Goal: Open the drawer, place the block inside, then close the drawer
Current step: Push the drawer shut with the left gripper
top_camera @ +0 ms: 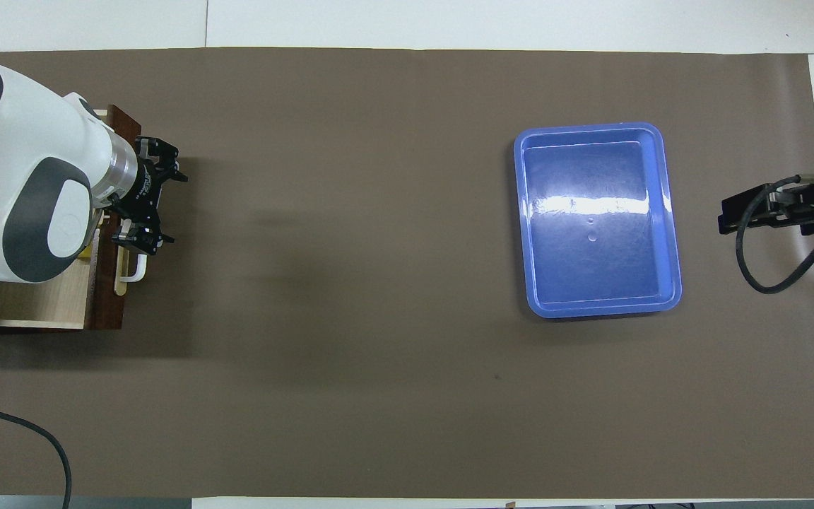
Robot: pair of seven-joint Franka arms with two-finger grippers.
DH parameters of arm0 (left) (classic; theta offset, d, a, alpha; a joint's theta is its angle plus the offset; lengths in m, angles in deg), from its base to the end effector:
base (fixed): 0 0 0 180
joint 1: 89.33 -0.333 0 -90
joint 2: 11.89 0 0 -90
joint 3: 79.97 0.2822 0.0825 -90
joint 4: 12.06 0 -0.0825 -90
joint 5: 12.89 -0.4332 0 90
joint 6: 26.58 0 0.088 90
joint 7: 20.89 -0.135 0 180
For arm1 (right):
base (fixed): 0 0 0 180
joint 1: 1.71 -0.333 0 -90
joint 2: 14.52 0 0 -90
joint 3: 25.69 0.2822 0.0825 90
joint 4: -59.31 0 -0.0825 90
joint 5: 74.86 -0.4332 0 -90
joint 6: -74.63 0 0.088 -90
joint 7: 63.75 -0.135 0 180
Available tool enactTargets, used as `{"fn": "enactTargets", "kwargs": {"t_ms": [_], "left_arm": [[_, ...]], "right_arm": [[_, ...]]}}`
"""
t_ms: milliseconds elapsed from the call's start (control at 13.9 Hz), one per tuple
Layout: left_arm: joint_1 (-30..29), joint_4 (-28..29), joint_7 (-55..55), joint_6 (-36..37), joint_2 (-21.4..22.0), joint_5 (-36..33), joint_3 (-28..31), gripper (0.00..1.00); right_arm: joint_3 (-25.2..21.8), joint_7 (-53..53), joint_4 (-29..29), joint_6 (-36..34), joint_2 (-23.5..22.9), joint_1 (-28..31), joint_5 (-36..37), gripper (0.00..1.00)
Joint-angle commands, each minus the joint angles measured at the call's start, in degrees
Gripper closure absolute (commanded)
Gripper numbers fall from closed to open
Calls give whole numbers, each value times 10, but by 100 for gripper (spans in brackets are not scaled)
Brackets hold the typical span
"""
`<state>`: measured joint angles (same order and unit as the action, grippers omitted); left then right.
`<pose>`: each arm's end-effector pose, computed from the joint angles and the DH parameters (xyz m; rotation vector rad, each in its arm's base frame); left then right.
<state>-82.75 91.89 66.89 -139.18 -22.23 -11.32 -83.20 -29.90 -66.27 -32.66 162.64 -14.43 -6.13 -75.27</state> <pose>0.6349 -0.1115 0.3555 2.4288 1.9893 -0.0719 0.5964 0.0031 0.5429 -3.1335 0.0632 0.1061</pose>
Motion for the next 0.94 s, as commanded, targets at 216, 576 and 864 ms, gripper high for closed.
{"fn": "enactTargets", "kwargs": {"t_ms": [216, 576, 864], "left_arm": [[-79, 29, -40, -17, 25, -4, 3, 0], [-118, 23, -39, -12, 23, -7, 4, 0], [-161, 27, -77, -13, 25, -7, 4, 0]], "right_arm": [[6, 7, -16, 5, 14, 6, 5, 0], [6, 7, -16, 5, 14, 6, 5, 0], [6, 7, -16, 5, 14, 6, 5, 0]]}}
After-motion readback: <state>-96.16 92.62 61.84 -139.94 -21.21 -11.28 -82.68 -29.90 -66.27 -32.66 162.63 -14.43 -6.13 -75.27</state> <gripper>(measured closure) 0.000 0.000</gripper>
